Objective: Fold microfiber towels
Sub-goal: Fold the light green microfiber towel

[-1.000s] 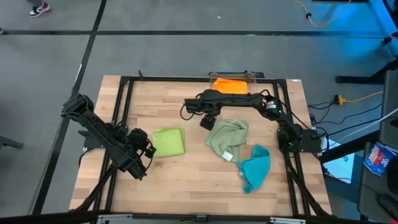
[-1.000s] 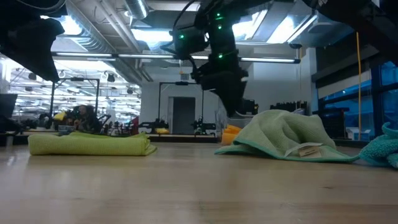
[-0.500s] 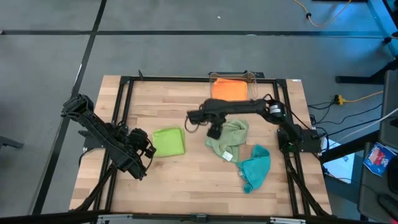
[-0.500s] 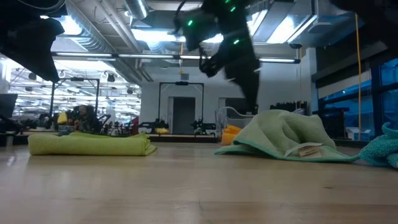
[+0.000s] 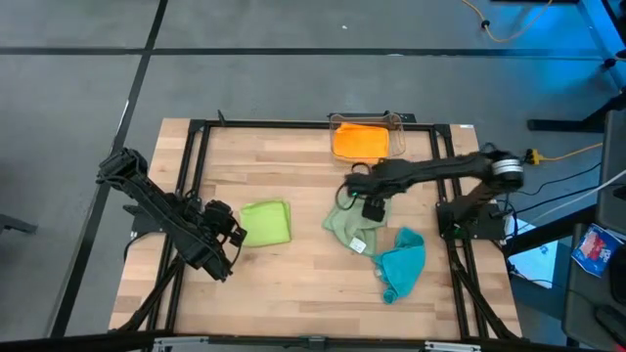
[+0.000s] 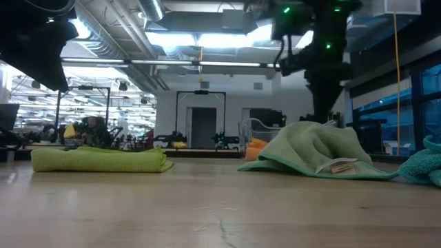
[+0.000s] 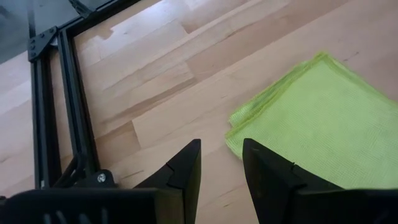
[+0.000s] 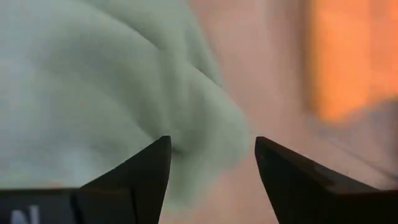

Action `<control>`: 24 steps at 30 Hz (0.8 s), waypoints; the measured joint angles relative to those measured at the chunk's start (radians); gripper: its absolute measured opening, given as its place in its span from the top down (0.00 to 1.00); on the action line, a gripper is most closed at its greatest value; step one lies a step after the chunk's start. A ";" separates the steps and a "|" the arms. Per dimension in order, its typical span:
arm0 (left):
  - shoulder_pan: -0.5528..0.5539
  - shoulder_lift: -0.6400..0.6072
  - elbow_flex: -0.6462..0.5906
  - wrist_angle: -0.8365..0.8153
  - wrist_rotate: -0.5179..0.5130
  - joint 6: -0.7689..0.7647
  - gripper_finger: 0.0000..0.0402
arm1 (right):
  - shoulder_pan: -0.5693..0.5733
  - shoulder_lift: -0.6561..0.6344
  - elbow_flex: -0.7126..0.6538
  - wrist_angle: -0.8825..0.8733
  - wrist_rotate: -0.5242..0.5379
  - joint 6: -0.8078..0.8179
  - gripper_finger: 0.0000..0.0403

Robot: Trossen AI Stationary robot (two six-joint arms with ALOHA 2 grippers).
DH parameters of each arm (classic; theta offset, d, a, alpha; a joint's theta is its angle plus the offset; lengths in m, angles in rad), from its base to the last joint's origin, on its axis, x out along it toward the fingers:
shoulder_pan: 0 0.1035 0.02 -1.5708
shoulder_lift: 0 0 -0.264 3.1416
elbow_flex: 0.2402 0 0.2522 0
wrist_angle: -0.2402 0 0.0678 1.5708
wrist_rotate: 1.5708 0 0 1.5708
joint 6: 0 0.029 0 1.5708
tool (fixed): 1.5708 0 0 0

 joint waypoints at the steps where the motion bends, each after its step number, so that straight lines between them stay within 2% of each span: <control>1: 0.003 0.000 0.000 0.005 0.000 0.001 0.72 | -0.004 -0.048 -0.057 0.114 -0.067 0.011 0.42; 5: 0.015 0.000 0.000 0.005 0.000 0.003 0.72 | -0.004 -0.168 -0.242 0.682 -0.330 0.023 0.42; 8: 0.025 0.000 0.000 0.005 0.000 0.003 0.72 | 0.004 -0.182 -0.355 1.186 -0.360 0.024 0.42; 11: 0.031 0.000 0.000 0.005 0.000 0.003 0.72 | 0.022 -0.159 -0.428 1.520 -0.363 0.018 0.42; 13: 0.031 0.000 0.000 0.004 0.000 0.004 0.72 | 0.038 -0.151 -0.459 1.610 -0.367 -0.013 0.42; 16: 0.031 0.000 0.000 0.005 -0.001 0.029 0.72 | 0.055 -0.149 -0.464 1.634 -0.356 -0.058 0.42; 24: 0.031 0.000 0.000 0.009 -0.001 0.041 0.72 | 0.083 -0.130 -0.424 1.655 -0.219 -0.061 0.42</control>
